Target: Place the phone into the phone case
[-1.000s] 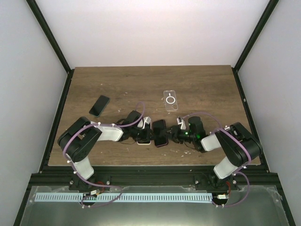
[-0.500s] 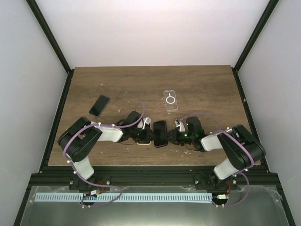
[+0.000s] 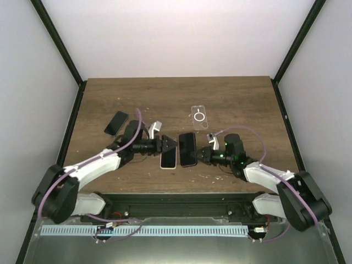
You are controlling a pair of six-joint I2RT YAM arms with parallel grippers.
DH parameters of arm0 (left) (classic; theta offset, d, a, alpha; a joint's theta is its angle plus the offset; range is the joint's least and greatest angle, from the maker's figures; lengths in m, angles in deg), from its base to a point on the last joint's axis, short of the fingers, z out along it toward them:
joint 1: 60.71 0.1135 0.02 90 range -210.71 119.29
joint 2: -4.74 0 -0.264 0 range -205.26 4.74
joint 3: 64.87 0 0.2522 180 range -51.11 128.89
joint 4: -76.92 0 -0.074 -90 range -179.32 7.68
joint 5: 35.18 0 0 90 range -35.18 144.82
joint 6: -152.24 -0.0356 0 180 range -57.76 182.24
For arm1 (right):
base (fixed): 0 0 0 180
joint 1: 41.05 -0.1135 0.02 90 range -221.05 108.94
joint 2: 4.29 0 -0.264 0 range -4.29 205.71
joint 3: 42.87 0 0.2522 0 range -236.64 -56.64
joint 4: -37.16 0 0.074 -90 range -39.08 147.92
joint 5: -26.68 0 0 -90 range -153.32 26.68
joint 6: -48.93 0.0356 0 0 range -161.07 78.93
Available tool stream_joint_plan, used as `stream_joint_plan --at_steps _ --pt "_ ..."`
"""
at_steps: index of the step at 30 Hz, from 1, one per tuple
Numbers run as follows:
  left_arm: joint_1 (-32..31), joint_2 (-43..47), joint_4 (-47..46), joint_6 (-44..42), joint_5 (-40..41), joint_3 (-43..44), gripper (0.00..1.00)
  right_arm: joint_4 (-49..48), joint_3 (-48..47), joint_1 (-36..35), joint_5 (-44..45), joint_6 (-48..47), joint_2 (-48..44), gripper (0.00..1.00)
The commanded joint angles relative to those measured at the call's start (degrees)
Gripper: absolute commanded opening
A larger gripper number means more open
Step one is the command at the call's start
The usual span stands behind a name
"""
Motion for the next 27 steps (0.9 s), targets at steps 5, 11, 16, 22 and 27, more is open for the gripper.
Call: stream_joint_plan --at_steps 5,11,16,22,27 --pt "2.3 14.2 8.6 -1.2 -2.7 4.2 0.79 -10.2 -2.7 -0.7 -11.4 5.7 -14.1 0.01" --pt "2.4 17.8 -5.8 7.6 -10.0 1.2 0.82 -14.3 -4.5 -1.0 -17.4 8.7 -18.7 0.01" --pt "2.3 16.8 -18.6 13.0 -13.9 -0.1 0.76 -30.6 -3.4 -2.3 -18.9 20.3 -15.8 0.01" --pt "2.3 15.8 -22.2 14.1 -14.0 -1.5 0.59 -39.6 -2.5 -3.4 -18.1 25.8 -13.2 0.01" --pt "2.3 14.4 -27.4 16.7 -14.3 -3.3 0.31 -41.8 -2.4 -4.1 -18.3 26.5 -12.2 0.01"
